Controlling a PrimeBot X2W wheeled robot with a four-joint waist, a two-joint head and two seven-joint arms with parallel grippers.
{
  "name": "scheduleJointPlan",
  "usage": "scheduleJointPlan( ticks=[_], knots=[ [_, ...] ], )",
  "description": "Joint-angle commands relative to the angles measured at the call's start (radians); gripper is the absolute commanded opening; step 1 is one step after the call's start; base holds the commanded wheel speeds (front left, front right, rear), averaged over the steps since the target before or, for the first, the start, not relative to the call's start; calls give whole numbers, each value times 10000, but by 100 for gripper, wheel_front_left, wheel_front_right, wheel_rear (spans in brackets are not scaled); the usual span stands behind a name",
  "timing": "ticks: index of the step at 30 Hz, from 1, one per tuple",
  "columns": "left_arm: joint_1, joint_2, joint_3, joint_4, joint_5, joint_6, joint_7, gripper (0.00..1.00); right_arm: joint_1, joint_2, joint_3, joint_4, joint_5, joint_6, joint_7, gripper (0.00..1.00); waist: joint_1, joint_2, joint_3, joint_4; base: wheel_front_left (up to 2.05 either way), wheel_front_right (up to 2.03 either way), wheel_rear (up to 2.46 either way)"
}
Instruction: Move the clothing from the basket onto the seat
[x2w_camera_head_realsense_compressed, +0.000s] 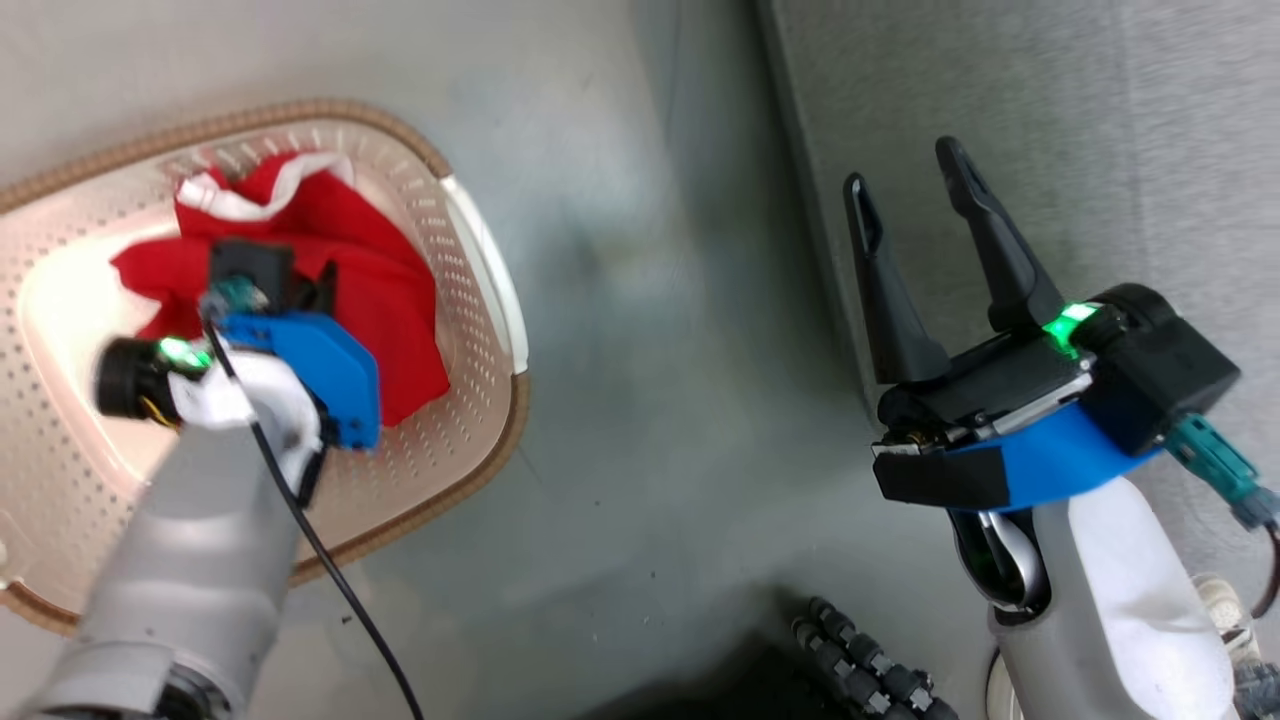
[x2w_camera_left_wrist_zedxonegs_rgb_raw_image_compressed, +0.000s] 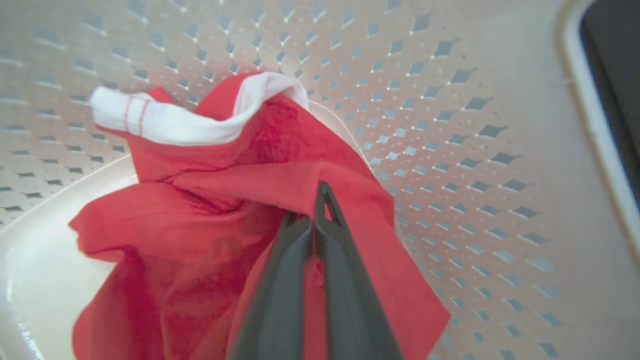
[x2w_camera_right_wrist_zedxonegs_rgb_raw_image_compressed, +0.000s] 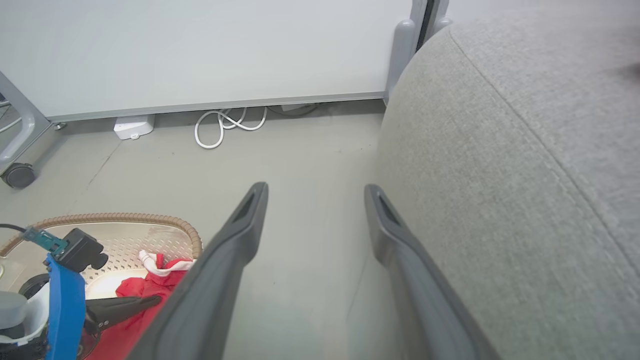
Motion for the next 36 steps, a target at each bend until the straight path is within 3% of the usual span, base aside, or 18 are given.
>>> scheduleJointPlan(
  ticks=[1,9,19,28,36],
  knots=[
    [196,-133,-59,-18,-39,-30,-121,0,-62,-1,-14,136,13,1,-82,100,-1,0,-644,140,0,0,0],
    [1296,-948,-656,-671,-279,-96,-745,0,363,-26,-344,1026,-350,1,14,100,-1,0,-3769,1174,0,0,0],
    [2098,-1335,-2164,-2361,-1552,-91,-806,0,1925,-397,-668,1198,-443,1,1042,100,-1,0,-7224,2500,0,0,0],
    [1557,-1413,-3067,-3669,-2580,-92,-843,0,2811,-540,-436,849,-297,1,1871,100,-1,0,-9177,3197,0,0,0],
    [441,-1412,-3866,-4825,-3206,88,-579,0,3208,-512,-193,577,-119,3,2272,100,-1,0,-9755,3401,0,0,0]
  ],
)
